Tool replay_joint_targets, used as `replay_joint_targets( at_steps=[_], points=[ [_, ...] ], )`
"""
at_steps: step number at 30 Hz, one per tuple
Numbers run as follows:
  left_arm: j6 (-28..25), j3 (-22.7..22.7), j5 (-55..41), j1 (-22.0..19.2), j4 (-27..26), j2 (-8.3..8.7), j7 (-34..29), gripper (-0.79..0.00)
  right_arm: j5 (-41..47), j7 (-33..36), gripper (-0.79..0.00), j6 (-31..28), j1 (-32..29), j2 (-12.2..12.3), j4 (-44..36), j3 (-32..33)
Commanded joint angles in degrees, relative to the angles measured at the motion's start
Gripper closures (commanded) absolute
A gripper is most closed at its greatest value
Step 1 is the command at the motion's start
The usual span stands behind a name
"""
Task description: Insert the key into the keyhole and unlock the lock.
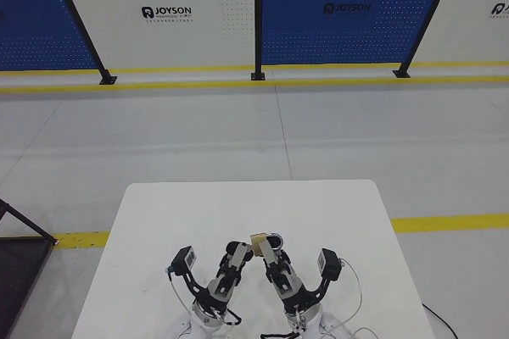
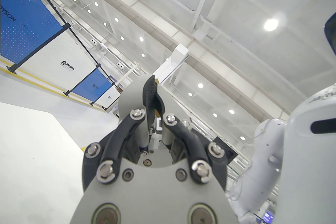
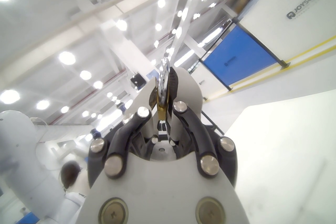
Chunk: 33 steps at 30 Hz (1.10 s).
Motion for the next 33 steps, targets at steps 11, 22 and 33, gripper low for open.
replay_joint_targets(
  at_steps=[11, 22, 33],
  points=[
    [-0.46, -2.09, -0.49, 0.65, -0.1, -0.1, -0.9, -0.785, 0.79, 0.27, 0.0, -1.73, -1.18, 0.23, -0.93, 1.85],
    [-4.98, -6.04, -6.6, 0.67, -1.73, 2.84, -16.16, -0.73, 1.26, 5.36, 0.0, -3.65, -2.44, 1.14, -2.26, 5.06],
    [-4.98, -7.34, -24.5, 0.13, -3.43, 6.93, -36.67, -0.385, 5.16, 12.87, 0.0, -5.12, -3.32, 2.0, -3.68, 6.73]
  ],
)
